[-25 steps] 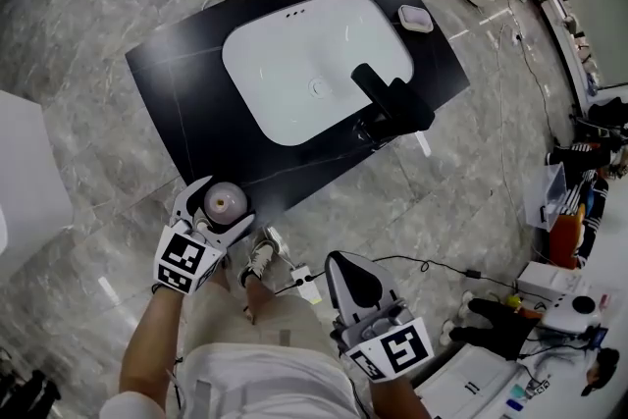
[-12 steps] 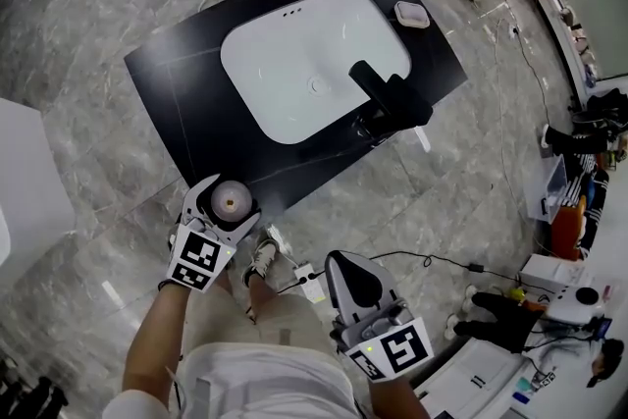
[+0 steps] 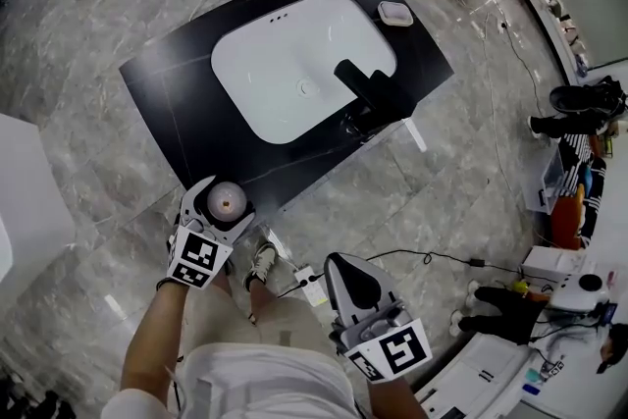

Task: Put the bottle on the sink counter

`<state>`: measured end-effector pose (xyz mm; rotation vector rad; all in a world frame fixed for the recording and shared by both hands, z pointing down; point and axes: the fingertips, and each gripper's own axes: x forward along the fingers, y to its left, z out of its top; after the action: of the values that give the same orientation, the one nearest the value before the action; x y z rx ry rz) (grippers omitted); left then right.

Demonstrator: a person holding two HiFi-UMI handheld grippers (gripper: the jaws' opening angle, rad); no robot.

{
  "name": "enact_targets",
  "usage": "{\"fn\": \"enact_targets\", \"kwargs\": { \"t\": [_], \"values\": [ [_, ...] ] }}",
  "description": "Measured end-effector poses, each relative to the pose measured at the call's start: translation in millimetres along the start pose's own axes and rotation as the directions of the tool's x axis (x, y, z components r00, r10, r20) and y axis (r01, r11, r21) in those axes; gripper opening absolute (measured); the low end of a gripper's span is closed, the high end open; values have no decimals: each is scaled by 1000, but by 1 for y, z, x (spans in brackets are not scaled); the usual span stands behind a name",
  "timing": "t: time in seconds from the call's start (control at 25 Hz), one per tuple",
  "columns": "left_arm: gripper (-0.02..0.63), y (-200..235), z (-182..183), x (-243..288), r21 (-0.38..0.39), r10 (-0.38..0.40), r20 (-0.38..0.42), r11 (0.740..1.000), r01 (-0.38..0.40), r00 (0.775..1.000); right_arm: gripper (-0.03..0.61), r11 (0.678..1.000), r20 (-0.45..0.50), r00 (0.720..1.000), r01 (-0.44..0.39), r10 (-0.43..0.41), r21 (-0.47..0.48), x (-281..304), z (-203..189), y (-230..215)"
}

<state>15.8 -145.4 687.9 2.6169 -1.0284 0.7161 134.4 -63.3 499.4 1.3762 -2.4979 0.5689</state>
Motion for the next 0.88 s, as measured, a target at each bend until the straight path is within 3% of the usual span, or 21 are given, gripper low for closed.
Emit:
{"fn": "enact_targets", "kwargs": {
  "t": [0.6,0.88],
  "values": [
    [393,-1,-2,2,-31,-18,-3,999,18,1000,9,999,68,997,49,-48,-10,-27,25,6],
    [393,-2,-7,5,7,12,-40,1000,-12,999,9,997,61,995,79,-79,-6,-32,28,2]
  ]
}}
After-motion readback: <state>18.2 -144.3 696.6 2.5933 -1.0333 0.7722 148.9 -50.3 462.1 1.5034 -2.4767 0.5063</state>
